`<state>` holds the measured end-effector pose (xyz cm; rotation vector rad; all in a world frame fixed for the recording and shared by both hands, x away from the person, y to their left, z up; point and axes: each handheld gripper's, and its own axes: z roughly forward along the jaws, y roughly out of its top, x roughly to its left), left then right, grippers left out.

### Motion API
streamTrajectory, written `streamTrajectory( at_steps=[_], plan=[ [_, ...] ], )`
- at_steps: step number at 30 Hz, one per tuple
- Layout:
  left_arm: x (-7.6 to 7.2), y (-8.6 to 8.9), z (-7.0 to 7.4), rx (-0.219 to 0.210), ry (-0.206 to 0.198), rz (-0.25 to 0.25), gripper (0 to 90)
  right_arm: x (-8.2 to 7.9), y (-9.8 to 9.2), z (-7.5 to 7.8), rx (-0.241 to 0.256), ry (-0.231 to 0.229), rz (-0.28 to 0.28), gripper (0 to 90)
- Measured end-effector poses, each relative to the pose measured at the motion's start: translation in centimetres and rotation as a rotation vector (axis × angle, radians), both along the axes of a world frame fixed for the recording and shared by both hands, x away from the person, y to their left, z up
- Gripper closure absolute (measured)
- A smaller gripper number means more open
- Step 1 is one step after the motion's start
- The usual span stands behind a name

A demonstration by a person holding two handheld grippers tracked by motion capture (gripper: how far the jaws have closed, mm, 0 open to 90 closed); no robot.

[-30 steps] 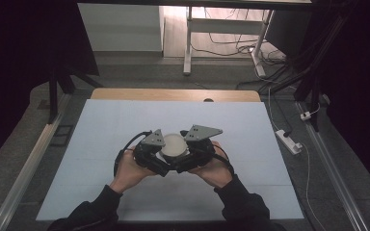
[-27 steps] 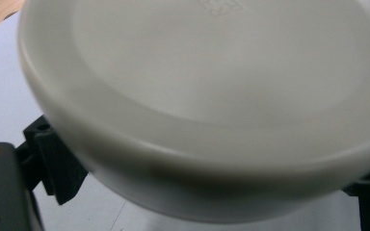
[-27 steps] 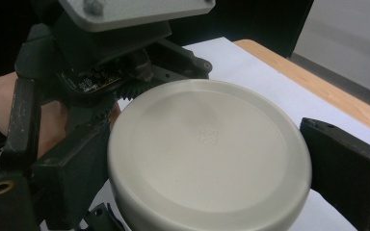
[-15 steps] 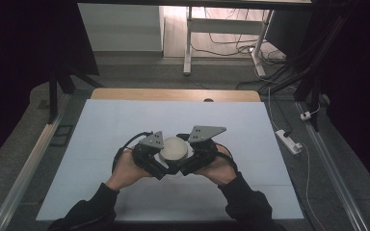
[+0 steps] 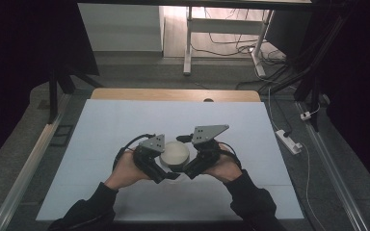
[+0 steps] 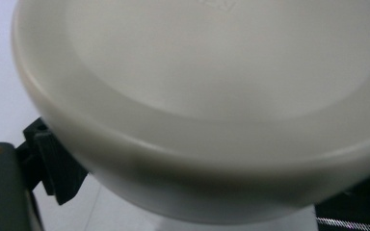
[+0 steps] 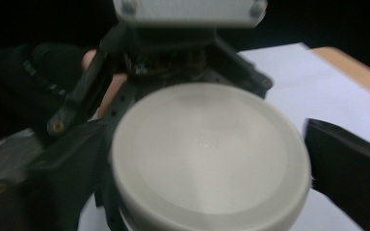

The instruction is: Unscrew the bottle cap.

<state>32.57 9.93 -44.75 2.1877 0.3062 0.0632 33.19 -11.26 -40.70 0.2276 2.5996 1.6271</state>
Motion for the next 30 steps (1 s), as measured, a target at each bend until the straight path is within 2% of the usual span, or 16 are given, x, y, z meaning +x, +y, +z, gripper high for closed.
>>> streamTrajectory(
  at_steps=[2, 7, 10, 12, 15, 18, 23, 30],
  plan=[
    [0.2, 0.2, 0.0, -0.001, 0.001, 0.038, 7.7, -0.2, 0.0, 0.3, -0.011, -0.023, -0.057, 0.0],
    [0.3, 0.4, -0.1, -0.007, 0.001, 0.137, 7.7, -0.4, 0.6, 0.2, -0.032, -0.028, -0.172, 0.0],
    [0.2, 0.2, 0.0, 0.006, -0.005, 0.165, 7.7, -0.4, 1.1, -0.3, -0.047, -0.018, -0.247, 0.0],
    [0.2, 0.1, 0.0, 0.012, -0.005, 0.175, 7.7, -0.4, 1.4, -0.6, -0.048, -0.011, -0.269, 0.0],
    [0.0, -0.2, 0.0, 0.029, -0.015, 0.175, 7.7, -0.6, 1.7, -0.9, -0.041, -0.025, -0.300, 0.0],
    [0.0, -0.3, 0.1, 0.025, -0.014, 0.173, 7.7, -0.8, 1.8, -1.0, -0.032, -0.033, -0.291, 5.9],
    [0.0, -0.1, 0.2, 0.009, 0.000, 0.143, 7.8, -1.0, 1.8, -0.9, -0.021, -0.035, -0.271, 6.8],
    [0.0, 0.0, 0.3, 0.010, 0.016, 0.031, 7.7, -0.6, 1.2, -0.5, -0.031, 0.000, -0.146, 6.9]
  ],
)
